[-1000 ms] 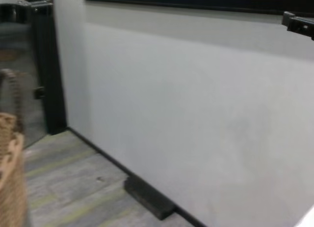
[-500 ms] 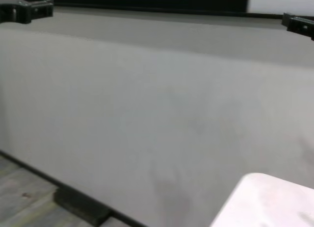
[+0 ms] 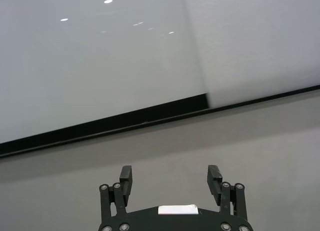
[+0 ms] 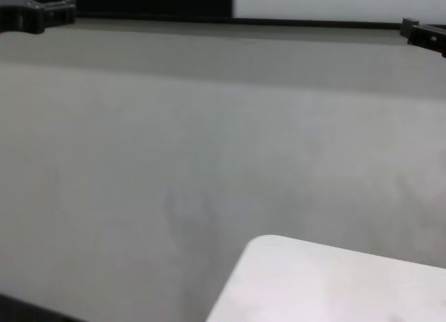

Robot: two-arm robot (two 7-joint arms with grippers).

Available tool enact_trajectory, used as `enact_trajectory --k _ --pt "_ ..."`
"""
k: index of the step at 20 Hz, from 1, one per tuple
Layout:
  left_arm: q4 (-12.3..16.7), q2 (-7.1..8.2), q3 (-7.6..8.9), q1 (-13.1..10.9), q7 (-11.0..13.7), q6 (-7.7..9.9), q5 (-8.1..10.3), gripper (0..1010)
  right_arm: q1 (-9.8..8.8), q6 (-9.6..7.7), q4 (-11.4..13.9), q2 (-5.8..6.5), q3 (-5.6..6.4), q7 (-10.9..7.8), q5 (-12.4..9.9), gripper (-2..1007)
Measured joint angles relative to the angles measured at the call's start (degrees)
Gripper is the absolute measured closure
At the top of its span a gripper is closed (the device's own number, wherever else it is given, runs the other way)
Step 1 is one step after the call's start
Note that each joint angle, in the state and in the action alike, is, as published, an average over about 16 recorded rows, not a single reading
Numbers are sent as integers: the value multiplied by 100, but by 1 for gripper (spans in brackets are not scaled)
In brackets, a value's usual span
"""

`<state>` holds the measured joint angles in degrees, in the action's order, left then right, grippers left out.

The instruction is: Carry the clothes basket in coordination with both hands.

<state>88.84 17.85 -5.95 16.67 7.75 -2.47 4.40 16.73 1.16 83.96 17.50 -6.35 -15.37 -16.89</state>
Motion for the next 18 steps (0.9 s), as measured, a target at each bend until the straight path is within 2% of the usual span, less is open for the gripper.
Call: enact_trajectory --k 18 --pt "0 0 0 0 0 0 0 10 0 0 0 0 0 0 0 0"
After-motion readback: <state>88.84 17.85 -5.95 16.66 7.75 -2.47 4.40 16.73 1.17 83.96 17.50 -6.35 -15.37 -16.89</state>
